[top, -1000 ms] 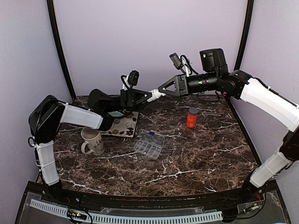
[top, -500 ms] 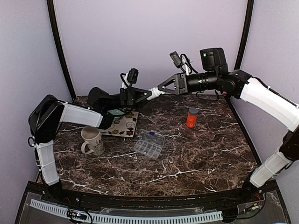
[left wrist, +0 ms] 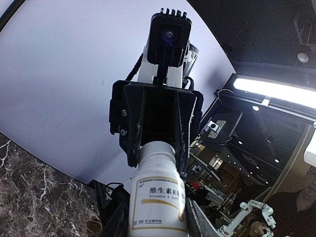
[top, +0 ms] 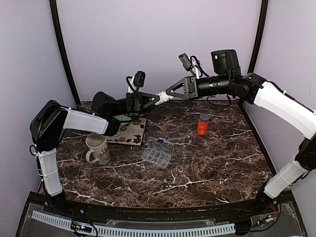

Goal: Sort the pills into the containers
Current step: Screw the lid of the pill bottle onto the pill bottle.

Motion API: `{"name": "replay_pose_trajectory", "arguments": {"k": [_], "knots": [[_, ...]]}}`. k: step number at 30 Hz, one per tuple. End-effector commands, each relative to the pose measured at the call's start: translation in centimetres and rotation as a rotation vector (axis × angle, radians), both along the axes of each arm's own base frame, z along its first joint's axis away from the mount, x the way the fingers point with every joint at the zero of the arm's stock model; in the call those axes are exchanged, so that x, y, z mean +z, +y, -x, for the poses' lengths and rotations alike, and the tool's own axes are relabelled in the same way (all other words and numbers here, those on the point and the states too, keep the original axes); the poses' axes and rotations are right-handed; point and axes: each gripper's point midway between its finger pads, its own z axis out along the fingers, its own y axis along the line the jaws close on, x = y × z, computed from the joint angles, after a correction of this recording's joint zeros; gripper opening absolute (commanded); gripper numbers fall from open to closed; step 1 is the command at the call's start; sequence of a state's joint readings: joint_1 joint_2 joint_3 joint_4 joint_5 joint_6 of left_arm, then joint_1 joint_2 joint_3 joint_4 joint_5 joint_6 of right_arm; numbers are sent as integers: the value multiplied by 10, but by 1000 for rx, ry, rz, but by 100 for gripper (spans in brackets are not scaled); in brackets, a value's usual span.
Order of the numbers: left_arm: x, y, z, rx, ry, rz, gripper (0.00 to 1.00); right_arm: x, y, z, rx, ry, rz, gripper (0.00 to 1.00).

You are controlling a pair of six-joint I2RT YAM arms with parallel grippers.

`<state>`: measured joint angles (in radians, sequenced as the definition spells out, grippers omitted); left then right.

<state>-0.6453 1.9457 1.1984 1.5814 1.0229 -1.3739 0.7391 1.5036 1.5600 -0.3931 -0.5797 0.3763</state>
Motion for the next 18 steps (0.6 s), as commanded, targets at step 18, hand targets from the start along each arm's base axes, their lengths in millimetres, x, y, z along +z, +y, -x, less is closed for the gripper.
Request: {"name": "replay_pose_trajectory", "arguments": {"k": [18], "knots": [[23,-14,8,26,-33,5,0,-32,38,34,132,21,83,5]]}}
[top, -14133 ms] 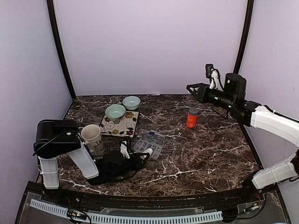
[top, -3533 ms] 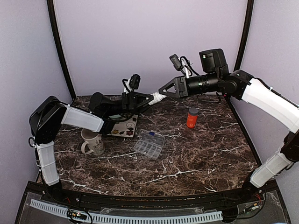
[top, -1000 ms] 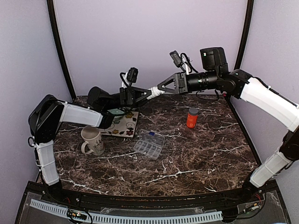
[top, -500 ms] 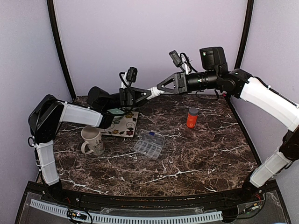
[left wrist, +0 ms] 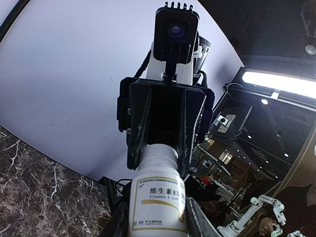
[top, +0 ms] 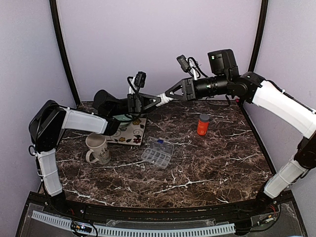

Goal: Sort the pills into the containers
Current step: Screw the lid of the pill bottle onto the pill bottle.

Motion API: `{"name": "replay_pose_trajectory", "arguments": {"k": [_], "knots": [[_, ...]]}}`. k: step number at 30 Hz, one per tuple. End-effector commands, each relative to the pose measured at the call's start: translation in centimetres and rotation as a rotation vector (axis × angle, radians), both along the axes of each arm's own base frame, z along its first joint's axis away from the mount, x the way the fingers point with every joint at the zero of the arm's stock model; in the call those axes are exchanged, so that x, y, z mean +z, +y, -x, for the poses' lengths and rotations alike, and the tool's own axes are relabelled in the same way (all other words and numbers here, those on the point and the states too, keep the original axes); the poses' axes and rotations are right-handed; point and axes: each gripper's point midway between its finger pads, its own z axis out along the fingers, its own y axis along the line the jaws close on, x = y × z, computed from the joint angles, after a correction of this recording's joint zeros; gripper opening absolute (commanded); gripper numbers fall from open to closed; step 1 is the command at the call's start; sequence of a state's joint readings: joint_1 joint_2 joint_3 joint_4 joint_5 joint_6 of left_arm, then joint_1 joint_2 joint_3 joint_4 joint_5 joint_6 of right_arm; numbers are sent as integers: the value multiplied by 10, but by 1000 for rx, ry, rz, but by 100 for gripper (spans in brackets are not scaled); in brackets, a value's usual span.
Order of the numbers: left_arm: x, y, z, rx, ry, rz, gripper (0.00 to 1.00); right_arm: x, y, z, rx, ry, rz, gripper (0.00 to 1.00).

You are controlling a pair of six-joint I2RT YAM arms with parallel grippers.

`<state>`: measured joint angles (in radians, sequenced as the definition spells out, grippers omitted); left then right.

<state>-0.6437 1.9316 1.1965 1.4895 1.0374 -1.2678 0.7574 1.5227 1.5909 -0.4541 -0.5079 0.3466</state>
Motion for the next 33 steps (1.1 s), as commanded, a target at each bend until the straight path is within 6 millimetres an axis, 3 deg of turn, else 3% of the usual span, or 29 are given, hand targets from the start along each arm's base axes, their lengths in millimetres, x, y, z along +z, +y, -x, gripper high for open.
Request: {"name": "replay_pose_trajectory", "arguments": {"k": [1,12,23,33], "knots": [[30,-10,11,-1,7,38,0,-22,37,39,173,32,24,5],[43,-14,17,-38,-14,64,0,-29,40,44,200,66,12,4],[46,-31,17,28,-158,-36,0,-46,53,40,200,216,51,0],[57,-35,13,148,-294,-56,0,-44,55,37,170,352,26,0]]}}
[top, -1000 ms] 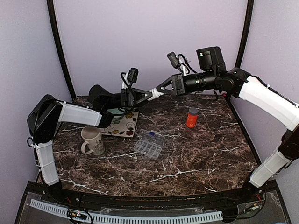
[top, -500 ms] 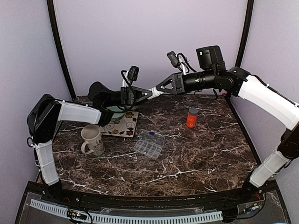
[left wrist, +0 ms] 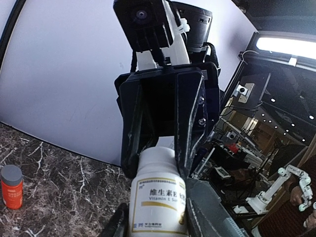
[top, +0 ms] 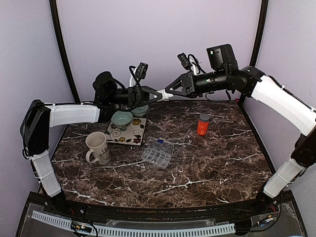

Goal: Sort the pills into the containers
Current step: Screw the lid of the pill bottle onto the pill bottle.

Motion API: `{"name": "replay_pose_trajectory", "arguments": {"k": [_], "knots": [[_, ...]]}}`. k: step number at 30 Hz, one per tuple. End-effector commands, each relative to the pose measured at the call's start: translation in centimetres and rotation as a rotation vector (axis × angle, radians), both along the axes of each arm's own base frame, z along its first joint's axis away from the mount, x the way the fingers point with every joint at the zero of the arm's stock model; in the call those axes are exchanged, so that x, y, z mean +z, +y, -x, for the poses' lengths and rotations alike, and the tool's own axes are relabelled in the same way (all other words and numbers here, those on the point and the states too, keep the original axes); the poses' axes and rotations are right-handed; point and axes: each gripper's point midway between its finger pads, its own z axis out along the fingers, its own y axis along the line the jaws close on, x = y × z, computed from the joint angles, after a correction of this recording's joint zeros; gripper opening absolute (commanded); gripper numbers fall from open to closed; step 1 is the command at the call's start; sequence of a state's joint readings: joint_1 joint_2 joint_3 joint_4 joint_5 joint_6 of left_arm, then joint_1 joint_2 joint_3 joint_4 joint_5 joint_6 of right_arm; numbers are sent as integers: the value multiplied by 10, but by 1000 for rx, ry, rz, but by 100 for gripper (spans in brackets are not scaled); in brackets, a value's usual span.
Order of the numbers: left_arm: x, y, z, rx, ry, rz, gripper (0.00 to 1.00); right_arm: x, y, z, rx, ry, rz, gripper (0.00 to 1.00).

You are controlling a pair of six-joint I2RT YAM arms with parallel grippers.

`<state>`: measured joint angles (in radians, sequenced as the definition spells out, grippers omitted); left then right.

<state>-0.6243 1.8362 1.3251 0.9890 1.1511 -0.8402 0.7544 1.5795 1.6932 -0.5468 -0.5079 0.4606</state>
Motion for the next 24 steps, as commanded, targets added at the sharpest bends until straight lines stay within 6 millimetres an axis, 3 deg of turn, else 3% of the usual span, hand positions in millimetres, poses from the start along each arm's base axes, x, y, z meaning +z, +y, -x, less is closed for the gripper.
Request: {"name": "replay_pose_trajectory", "arguments": {"k": [1,11,24], "knots": [[43,-31,18,140,-101,75,0,-45,50,42,211,229,-9,0],[55,-19,9,461,-341,55,0,-40,47,34,179,351,-49,0],[44,-33,20,625,-661,-84,0,-52,46,34,174,430,-25,0]]}}
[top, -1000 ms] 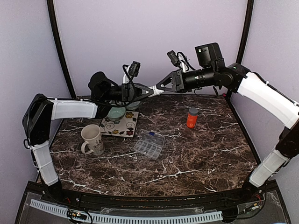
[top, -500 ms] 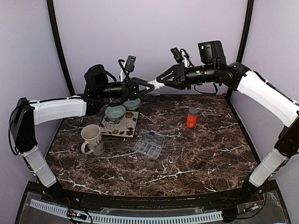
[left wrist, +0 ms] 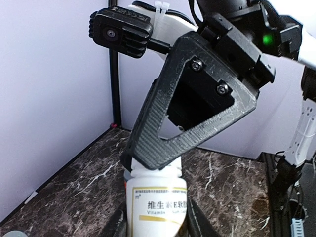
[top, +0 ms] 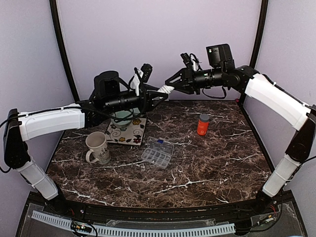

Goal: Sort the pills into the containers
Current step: Screw the lid of the pill bottle onto the pill bottle.

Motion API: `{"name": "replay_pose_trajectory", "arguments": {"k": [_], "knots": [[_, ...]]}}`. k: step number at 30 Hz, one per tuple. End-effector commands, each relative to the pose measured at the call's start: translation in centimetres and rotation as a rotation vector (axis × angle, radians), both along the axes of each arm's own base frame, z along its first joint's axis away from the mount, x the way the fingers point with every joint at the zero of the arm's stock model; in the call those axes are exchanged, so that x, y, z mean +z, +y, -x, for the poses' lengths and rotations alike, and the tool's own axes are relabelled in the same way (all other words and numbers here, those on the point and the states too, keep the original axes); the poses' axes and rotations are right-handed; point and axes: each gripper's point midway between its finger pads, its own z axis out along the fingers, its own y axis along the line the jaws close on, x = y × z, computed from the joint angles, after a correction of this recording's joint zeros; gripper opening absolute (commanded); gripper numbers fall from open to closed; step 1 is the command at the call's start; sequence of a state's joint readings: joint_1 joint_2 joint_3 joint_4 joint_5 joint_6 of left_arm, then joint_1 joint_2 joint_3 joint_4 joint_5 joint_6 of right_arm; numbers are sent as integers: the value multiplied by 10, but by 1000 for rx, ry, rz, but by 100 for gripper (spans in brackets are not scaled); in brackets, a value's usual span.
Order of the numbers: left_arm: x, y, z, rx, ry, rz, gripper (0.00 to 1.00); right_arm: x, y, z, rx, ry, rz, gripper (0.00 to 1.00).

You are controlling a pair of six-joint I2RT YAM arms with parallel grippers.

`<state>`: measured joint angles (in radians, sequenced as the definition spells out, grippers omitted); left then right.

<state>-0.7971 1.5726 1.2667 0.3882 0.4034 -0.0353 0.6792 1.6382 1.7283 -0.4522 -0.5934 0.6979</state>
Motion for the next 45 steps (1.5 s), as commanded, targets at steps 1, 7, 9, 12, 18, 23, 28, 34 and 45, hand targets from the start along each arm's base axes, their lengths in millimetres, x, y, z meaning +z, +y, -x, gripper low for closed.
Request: {"name": "replay_pose_trajectory", "arguments": {"k": [1,7,9,12,18,23,28,34,45], "knots": [[41,-25,37,-14,-251,26,0,-63,47,67,276,234,67,0],[40,-20,32,114,-347,-29,0,-68,46,66,265,247,82,0],[40,-20,30,163,-382,-45,0,-69,45,66,258,250,88,0],[42,-20,27,245,-429,-58,0,-72,45,65,252,259,98,0],[53,-23,30,355,-509,-41,0,-76,45,62,242,263,112,0],[55,-21,31,350,-481,-25,0,-72,42,60,230,234,122,1],[51,-17,37,319,-435,-17,0,-63,37,59,219,184,117,31],[44,-8,38,303,-384,-22,0,-48,32,58,210,112,101,52],[27,13,22,334,-278,-44,0,-37,14,56,157,24,141,57]]}}
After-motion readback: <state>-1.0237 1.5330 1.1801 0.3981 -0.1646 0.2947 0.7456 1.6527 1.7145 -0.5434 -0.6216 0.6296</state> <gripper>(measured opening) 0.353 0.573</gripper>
